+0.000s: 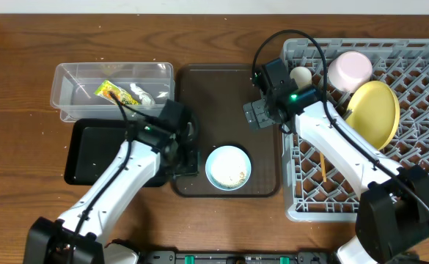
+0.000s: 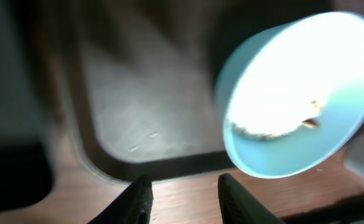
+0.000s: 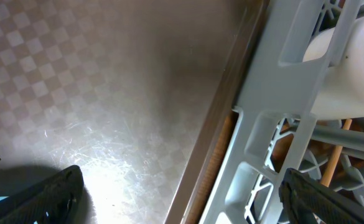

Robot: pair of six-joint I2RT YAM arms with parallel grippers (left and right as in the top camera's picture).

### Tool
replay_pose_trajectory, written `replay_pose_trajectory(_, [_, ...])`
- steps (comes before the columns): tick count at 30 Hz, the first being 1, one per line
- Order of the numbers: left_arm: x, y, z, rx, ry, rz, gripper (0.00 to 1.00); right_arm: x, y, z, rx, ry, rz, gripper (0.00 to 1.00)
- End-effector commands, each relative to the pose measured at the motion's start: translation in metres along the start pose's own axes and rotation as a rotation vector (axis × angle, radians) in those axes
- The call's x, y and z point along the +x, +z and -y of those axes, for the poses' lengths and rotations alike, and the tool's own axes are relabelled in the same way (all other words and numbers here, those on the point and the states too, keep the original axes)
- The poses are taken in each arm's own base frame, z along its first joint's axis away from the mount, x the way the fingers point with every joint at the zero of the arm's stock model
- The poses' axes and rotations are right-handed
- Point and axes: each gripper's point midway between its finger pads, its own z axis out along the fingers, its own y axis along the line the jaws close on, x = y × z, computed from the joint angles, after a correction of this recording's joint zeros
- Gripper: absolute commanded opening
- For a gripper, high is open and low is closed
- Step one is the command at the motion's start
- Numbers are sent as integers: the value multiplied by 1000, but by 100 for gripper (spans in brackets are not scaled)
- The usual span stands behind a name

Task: Sort waste into correct bins and load items into the dishwasher rack
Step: 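Move the left gripper to the blue bowl of rice, then grasp the blue bowl's rim with the left gripper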

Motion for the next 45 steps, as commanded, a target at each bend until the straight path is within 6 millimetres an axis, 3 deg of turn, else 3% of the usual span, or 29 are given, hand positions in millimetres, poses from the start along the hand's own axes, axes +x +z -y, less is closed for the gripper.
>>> replay_pose_trajectory(1, [2, 4, 16, 48, 37, -1, 41, -3, -4, -3, 0, 6, 14, 99])
replay_pose_trajectory(12, [2, 12, 37, 60, 130, 24, 44, -3, -4, -3, -1, 6, 14, 99])
replay_pose_trajectory(29, [-3, 50, 22, -52, 105, -23, 43, -3, -4, -3, -1, 6, 14, 99])
replay_pose_trajectory(45, [-14, 51, 11, -120, 109, 27, 30, -3, -4, -3, -1, 6, 14, 99])
